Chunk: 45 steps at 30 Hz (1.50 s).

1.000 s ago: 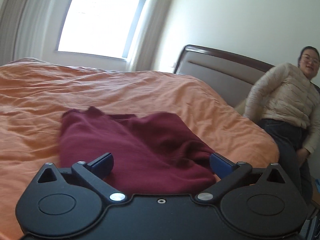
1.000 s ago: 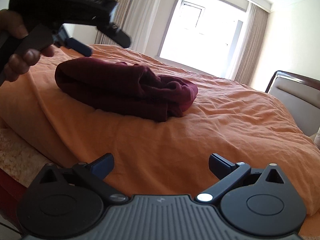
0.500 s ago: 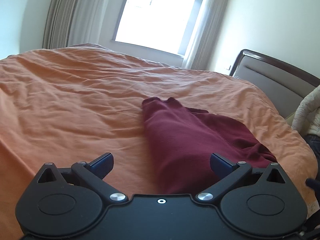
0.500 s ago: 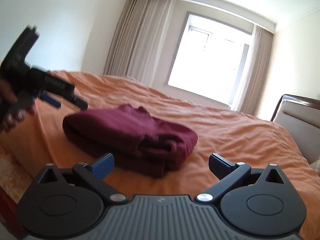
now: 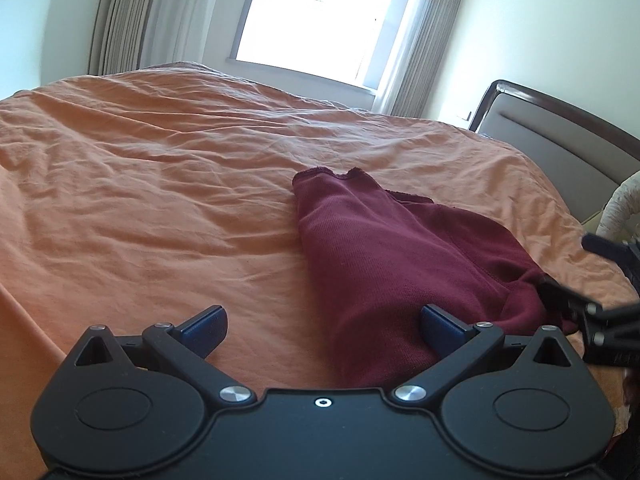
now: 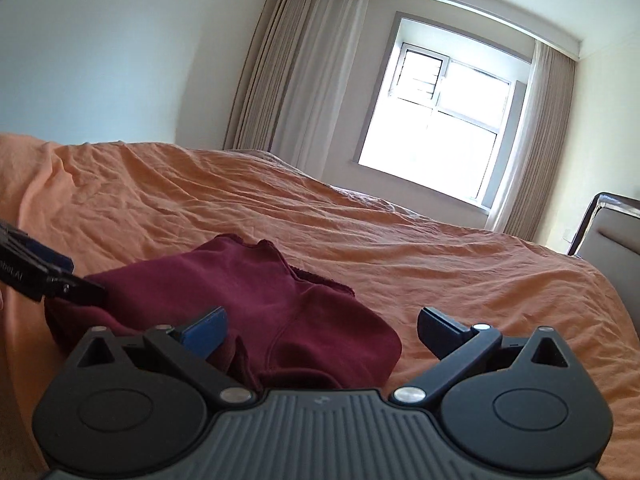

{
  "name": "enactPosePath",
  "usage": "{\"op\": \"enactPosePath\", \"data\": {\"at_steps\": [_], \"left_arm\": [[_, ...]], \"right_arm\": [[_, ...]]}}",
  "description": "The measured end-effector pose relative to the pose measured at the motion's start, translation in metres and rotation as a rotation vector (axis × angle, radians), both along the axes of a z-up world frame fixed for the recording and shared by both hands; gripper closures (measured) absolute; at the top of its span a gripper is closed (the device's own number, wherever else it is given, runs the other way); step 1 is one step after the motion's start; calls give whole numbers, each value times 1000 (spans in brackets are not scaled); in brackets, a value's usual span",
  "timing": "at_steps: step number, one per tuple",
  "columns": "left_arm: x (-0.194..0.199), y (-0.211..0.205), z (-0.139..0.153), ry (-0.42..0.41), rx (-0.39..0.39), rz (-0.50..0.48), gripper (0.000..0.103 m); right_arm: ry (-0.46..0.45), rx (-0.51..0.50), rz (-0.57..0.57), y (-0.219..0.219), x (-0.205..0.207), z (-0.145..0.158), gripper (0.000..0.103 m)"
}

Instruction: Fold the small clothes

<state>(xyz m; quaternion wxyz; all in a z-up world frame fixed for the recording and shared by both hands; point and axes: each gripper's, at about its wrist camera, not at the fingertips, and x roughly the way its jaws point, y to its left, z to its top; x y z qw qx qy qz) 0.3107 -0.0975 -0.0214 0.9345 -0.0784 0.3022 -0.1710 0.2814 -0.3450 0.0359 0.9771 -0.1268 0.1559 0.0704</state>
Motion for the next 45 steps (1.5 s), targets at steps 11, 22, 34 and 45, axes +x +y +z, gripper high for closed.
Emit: {"op": "enactPosePath", "data": {"at_steps": [11,22,34,45], "left_arm": [[11,-1,5,9,-6,-48,1],[60,-15,0,123,-64,-147,1],[90,-23,-12,201,-100,-205,1],[105,-26,-16,270,-43,-242,0]], "right_arm": [[207,295,-19,-49,51,-23,0],[365,625,-23,-80,109,-66,0],[387,532,-43,-59,116,-65,0],[403,484,-58,-52,117,-68,0]]}}
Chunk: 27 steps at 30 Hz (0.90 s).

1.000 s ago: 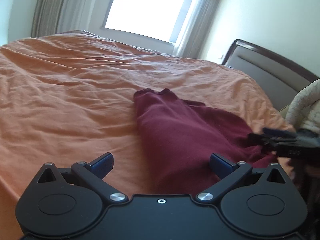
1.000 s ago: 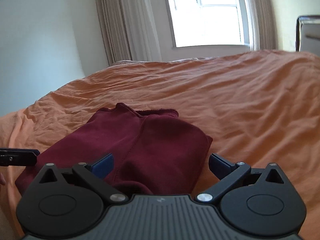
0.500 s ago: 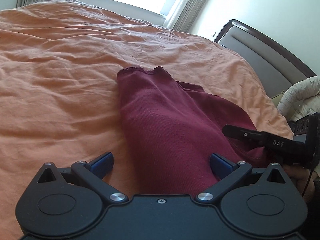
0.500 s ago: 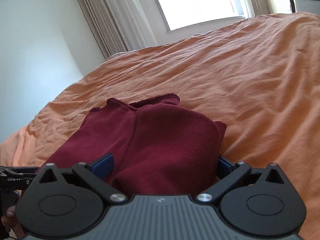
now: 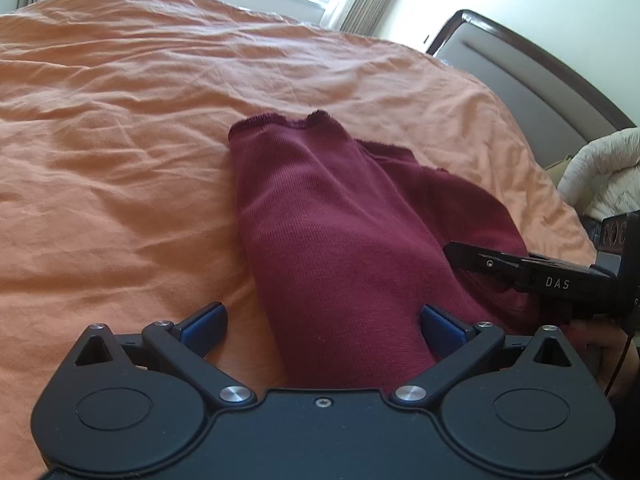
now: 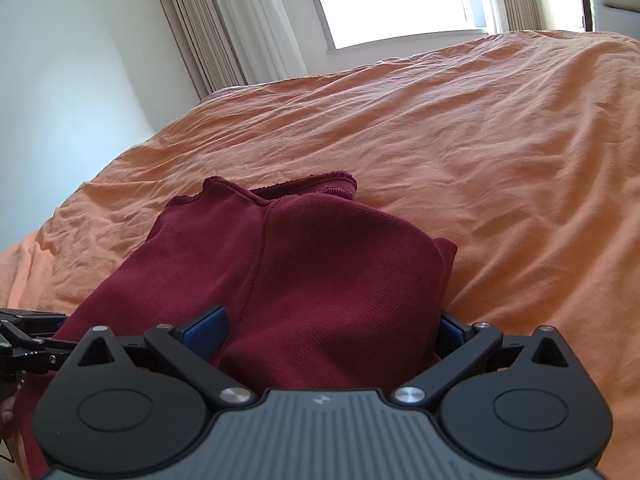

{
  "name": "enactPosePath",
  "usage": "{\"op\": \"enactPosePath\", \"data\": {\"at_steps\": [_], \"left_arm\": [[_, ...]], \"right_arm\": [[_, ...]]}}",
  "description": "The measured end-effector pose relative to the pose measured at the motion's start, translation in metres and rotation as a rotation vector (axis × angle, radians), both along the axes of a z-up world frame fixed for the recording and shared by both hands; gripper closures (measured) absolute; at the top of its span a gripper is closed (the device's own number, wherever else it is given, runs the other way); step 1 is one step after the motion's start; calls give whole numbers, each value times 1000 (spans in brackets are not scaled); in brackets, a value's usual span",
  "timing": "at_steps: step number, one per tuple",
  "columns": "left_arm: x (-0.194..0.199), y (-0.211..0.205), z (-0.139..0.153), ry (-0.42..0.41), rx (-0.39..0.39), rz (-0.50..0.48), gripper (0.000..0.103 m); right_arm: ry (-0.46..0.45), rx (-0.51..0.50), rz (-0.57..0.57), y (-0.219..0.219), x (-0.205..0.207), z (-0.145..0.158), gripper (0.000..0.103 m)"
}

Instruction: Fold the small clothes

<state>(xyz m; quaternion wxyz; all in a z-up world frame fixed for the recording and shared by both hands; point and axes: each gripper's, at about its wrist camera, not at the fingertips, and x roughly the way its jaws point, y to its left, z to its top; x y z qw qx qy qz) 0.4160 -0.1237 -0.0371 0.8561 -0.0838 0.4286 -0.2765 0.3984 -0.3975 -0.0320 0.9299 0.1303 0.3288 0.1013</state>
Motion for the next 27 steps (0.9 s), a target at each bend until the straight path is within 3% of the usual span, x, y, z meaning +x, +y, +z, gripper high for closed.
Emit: {"op": "enactPosePath", "data": {"at_steps": [13,27], "left_arm": [[-2,-1,-5,-27,2,-10,0],[-3,-3,-4,-40,16,-22,0]], "right_arm": [[-85,33,-15,-3,-11,-14,0],[-104,75,-22,-8,-14,-18,0]]}}
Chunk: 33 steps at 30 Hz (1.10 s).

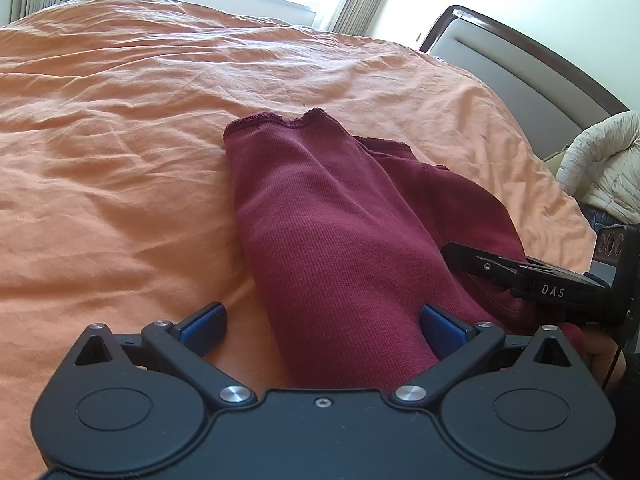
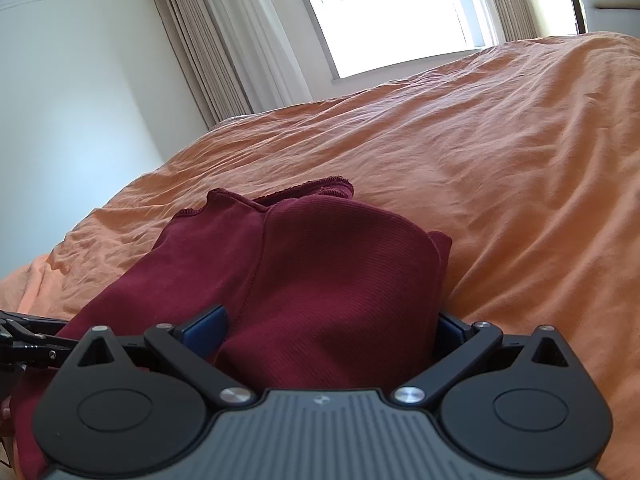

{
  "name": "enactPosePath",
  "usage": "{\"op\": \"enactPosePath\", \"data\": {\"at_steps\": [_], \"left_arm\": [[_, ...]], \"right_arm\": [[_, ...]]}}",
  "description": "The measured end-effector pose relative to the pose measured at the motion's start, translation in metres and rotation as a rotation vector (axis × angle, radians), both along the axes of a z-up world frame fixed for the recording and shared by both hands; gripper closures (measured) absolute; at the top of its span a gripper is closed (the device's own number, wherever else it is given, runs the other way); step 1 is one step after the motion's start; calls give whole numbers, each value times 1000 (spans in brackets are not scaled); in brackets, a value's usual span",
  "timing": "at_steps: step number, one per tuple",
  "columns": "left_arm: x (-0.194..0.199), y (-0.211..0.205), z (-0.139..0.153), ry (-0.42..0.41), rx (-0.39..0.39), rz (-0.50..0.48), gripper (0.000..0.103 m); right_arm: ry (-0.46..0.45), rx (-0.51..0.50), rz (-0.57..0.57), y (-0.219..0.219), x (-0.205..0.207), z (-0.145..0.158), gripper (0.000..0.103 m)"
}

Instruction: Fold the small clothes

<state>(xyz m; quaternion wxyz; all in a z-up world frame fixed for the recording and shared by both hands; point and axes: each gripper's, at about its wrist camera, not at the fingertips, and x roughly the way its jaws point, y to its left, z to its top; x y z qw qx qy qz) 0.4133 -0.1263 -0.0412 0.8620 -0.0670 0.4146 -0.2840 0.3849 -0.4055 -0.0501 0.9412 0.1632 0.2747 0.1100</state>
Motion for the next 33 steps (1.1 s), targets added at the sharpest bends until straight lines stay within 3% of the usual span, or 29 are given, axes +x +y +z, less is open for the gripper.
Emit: {"op": "enactPosePath", "data": {"at_steps": [6,10,14,17,22,28,33], "left_arm": [[3,7,-1,16,-40,0,1],[3,14,-2,20,-95,18,9],[2,12,0,33,-131,8,29],[0,5,4,25,-100,25,33],[-3,7,11,25,-113,49,53],[-6,9,20,16,-112,53,67],[-10,18,32,2,-142,54,71]], "right_arm": [[-24,59,-1,-7,-4,0,2],[-22,51,-9,-5,-4,2,8],[-21,25,-11,1,-6,5,21],[-34,5,-3,7,-9,9,35],[-60,-29,20,17,-14,18,62],[-111,-21,32,26,-16,38,68],[-156,23,65,37,-9,57,71]]}}
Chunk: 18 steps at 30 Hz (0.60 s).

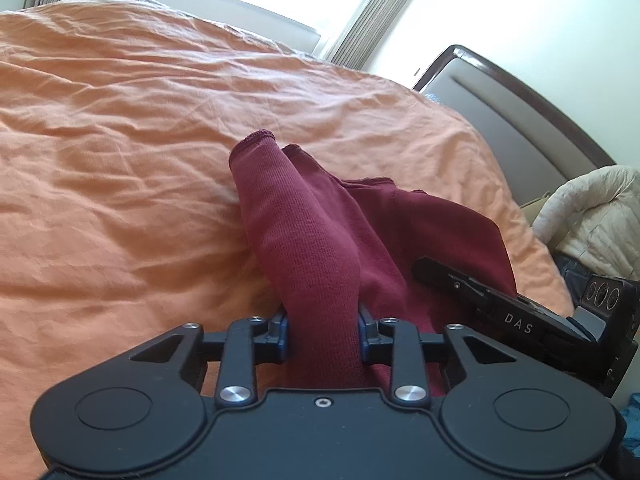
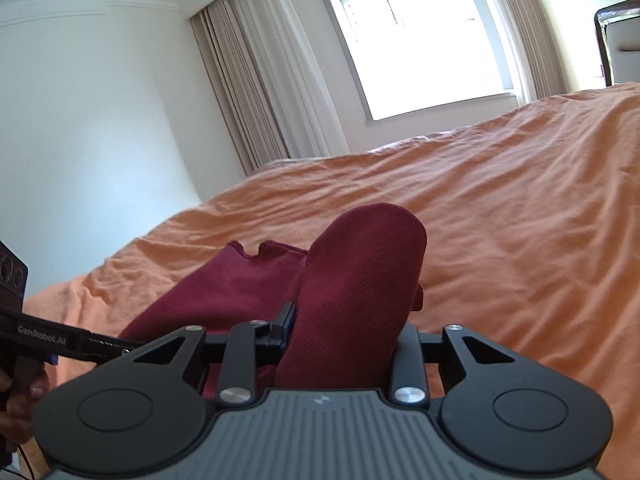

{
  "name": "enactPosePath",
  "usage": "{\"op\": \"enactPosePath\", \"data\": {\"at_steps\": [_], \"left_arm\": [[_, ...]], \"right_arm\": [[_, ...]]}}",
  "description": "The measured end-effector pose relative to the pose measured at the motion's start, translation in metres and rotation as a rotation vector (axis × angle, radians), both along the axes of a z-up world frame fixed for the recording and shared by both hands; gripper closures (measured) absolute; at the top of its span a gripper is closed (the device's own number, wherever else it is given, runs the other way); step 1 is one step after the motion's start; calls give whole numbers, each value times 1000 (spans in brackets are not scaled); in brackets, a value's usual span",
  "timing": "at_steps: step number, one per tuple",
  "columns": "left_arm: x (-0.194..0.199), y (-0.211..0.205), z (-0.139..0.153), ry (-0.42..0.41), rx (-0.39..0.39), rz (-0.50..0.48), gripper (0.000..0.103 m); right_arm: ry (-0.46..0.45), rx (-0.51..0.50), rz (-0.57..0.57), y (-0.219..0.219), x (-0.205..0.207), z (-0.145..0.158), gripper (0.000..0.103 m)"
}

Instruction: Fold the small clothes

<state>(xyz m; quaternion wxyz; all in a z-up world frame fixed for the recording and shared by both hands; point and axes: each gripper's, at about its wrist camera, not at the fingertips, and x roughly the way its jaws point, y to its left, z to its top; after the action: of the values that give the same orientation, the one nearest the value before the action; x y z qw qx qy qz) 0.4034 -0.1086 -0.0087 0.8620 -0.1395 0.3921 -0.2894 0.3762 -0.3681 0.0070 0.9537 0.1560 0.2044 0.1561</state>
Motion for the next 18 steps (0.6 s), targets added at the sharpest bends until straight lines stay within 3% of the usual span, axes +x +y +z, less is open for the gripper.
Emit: {"op": "enactPosePath", "data": {"at_steps": [11,18], "left_arm": [[2,60,43,-73,25,128,72],[14,114,52,-64,55,233,71]], "right_arm": [[-34,75,127,75,56,24,71],[43,41,156,116,92,4,73]]}}
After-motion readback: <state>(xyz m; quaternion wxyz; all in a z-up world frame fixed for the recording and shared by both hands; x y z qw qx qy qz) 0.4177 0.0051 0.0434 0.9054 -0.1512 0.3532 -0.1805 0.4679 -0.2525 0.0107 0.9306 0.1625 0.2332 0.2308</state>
